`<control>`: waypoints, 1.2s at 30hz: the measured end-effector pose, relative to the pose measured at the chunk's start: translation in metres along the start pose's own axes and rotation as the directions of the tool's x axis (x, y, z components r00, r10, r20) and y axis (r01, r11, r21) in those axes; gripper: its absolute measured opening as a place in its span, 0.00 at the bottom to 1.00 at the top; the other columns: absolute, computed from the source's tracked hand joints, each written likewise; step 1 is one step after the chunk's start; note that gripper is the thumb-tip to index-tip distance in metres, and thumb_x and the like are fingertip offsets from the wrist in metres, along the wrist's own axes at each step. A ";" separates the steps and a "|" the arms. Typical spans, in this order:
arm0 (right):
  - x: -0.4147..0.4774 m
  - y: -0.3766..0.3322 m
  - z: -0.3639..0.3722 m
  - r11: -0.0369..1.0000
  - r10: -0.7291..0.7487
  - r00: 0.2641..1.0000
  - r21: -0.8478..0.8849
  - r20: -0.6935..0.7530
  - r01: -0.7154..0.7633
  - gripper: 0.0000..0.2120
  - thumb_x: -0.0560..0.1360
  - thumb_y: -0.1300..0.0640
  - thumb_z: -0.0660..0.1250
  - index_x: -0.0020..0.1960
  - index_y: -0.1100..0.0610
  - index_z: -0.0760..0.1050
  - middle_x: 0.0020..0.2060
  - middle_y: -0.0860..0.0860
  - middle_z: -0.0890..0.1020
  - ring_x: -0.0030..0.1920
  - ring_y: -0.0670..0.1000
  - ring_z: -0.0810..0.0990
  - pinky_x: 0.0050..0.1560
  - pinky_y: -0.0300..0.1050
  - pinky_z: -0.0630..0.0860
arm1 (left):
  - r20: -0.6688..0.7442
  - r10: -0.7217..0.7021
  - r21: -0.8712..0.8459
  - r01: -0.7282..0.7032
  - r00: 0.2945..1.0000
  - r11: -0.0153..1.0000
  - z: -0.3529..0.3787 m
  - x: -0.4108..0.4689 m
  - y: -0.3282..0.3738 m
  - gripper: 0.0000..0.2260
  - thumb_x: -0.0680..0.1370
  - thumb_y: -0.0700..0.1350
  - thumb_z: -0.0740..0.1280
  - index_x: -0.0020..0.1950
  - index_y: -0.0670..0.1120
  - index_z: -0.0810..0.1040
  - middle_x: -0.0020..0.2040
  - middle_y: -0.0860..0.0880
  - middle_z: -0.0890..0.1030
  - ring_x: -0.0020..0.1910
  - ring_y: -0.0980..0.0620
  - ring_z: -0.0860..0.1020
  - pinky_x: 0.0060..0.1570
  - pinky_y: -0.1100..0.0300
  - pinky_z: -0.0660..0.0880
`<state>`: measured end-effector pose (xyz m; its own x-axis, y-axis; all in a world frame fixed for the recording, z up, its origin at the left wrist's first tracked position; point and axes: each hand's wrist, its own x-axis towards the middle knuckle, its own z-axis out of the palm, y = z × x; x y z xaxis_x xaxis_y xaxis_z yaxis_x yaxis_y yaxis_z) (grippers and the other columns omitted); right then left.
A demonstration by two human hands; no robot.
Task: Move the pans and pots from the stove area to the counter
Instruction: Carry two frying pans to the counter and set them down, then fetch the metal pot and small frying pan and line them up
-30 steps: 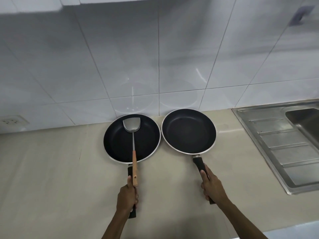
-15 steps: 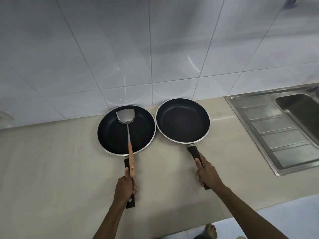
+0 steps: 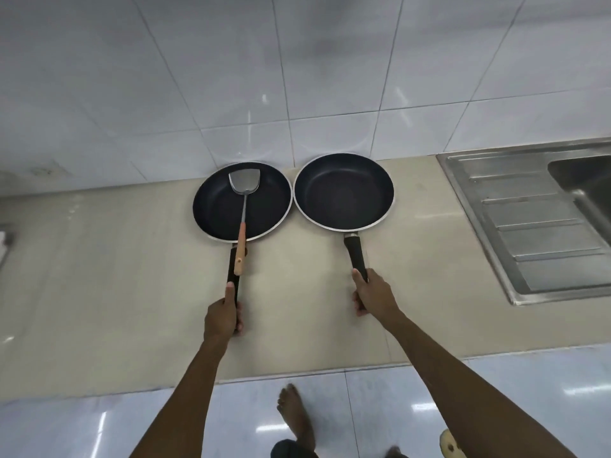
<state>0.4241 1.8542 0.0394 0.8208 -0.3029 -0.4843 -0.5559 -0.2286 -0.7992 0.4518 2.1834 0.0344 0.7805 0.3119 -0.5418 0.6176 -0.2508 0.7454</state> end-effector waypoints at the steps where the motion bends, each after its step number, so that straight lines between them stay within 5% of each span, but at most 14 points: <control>1: -0.008 0.007 -0.001 1.000 -0.016 0.999 -0.010 0.038 0.016 0.19 0.83 0.43 0.61 0.52 0.60 0.75 0.28 0.54 0.82 0.21 0.48 0.79 0.24 0.42 0.79 | -0.038 0.017 0.003 -0.017 0.999 1.000 0.000 -0.013 -0.008 0.31 0.79 0.68 0.58 0.36 0.42 0.78 0.22 0.49 0.76 0.20 0.49 0.73 0.28 0.56 0.73; 4: -0.041 0.040 -0.022 0.999 -0.039 0.983 -0.030 0.182 0.046 0.21 0.82 0.40 0.62 0.45 0.58 0.77 0.28 0.53 0.84 0.23 0.50 0.80 0.24 0.41 0.77 | -0.108 0.050 0.074 -0.042 0.993 0.996 0.018 -0.072 -0.035 0.31 0.81 0.66 0.57 0.37 0.40 0.79 0.26 0.45 0.78 0.25 0.45 0.76 0.36 0.49 0.78; 6: -0.062 0.063 -0.043 0.967 -0.130 0.951 -0.178 0.280 0.184 0.18 0.82 0.43 0.62 0.42 0.54 0.77 0.33 0.54 0.85 0.27 0.53 0.81 0.27 0.42 0.75 | -0.095 0.134 0.269 -0.104 0.986 0.958 0.045 -0.116 -0.047 0.29 0.82 0.64 0.56 0.37 0.43 0.79 0.29 0.45 0.81 0.29 0.44 0.80 0.43 0.47 0.81; 9: -0.087 0.103 -0.095 0.661 -0.323 0.883 -0.586 0.341 0.469 0.15 0.84 0.45 0.58 0.50 0.53 0.79 0.46 0.53 0.86 0.45 0.57 0.83 0.40 0.46 0.73 | 0.069 0.295 0.557 -0.282 0.953 0.781 0.119 -0.179 -0.060 0.23 0.81 0.64 0.58 0.39 0.48 0.76 0.33 0.47 0.84 0.38 0.43 0.83 0.44 0.50 0.80; 11: -0.098 0.125 -0.140 0.502 -0.416 0.850 -0.699 0.322 0.510 0.16 0.84 0.46 0.57 0.62 0.53 0.79 0.53 0.53 0.85 0.53 0.58 0.82 0.48 0.50 0.77 | 0.227 0.360 0.612 -0.420 0.905 0.670 0.185 -0.215 -0.052 0.18 0.80 0.63 0.60 0.42 0.51 0.74 0.37 0.51 0.84 0.42 0.44 0.83 0.41 0.53 0.77; 13: -0.108 0.143 -0.205 0.449 -0.514 0.830 -0.756 0.217 0.476 0.17 0.82 0.49 0.62 0.67 0.55 0.79 0.56 0.54 0.85 0.54 0.60 0.83 0.51 0.54 0.79 | 0.394 0.460 0.575 -0.604 0.796 0.552 0.258 -0.252 -0.033 0.13 0.80 0.60 0.62 0.44 0.53 0.75 0.39 0.54 0.82 0.43 0.48 0.82 0.41 0.54 0.76; 16: -0.125 0.182 -0.311 0.475 -0.614 0.787 -0.825 -0.062 0.305 0.19 0.77 0.54 0.72 0.65 0.60 0.81 0.58 0.57 0.86 0.55 0.62 0.85 0.54 0.57 0.82 | 0.603 0.632 0.495 -0.850 0.486 0.181 0.367 -0.306 0.004 0.13 0.78 0.56 0.68 0.56 0.48 0.82 0.51 0.49 0.85 0.50 0.44 0.83 0.50 0.51 0.77; 21: -0.169 0.232 -0.438 0.542 -0.524 0.764 -0.839 -0.377 -0.042 0.24 0.79 0.48 0.69 0.71 0.59 0.76 0.67 0.59 0.81 0.68 0.64 0.78 0.66 0.64 0.75 | 0.737 0.658 0.329 -0.933 0.158 -0.145 0.491 -0.380 0.050 0.28 0.80 0.62 0.62 0.72 0.44 0.76 0.73 0.44 0.76 0.73 0.43 0.73 0.72 0.45 0.67; 24: -0.197 0.274 -0.503 0.614 -0.390 0.746 -0.756 -0.540 -0.226 0.27 0.81 0.45 0.65 0.75 0.58 0.72 0.72 0.58 0.77 0.73 0.64 0.73 0.70 0.65 0.71 | 0.844 0.537 0.174 -0.944 -0.003 -0.280 0.571 -0.438 0.066 0.33 0.81 0.67 0.52 0.78 0.47 0.67 0.80 0.47 0.65 0.80 0.47 0.60 0.79 0.47 0.55; 30: -0.204 0.329 -0.614 0.677 -0.208 0.704 -0.619 -0.679 -0.398 0.30 0.83 0.40 0.54 0.79 0.55 0.66 0.76 0.55 0.71 0.77 0.61 0.67 0.76 0.63 0.63 | 0.883 0.417 -0.058 -0.933 -0.214 -0.356 0.711 -0.514 0.081 0.35 0.80 0.68 0.49 0.78 0.47 0.68 0.80 0.45 0.65 0.80 0.45 0.61 0.79 0.44 0.56; 36: -0.178 0.369 -0.762 0.707 -0.093 0.653 -0.511 -0.752 -0.489 0.33 0.82 0.37 0.46 0.80 0.54 0.64 0.77 0.54 0.70 0.78 0.60 0.65 0.77 0.62 0.60 | 0.895 0.356 -0.147 -0.930 -0.270 -0.336 0.870 -0.576 0.117 0.37 0.79 0.69 0.44 0.80 0.48 0.65 0.81 0.46 0.61 0.81 0.47 0.57 0.80 0.46 0.52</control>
<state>-0.0270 1.1187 0.1012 0.4884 -0.8722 0.0260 -0.8613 -0.4867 -0.1462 0.1587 1.1770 0.0962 0.0956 -0.9934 0.0641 -0.9479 -0.0711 0.3107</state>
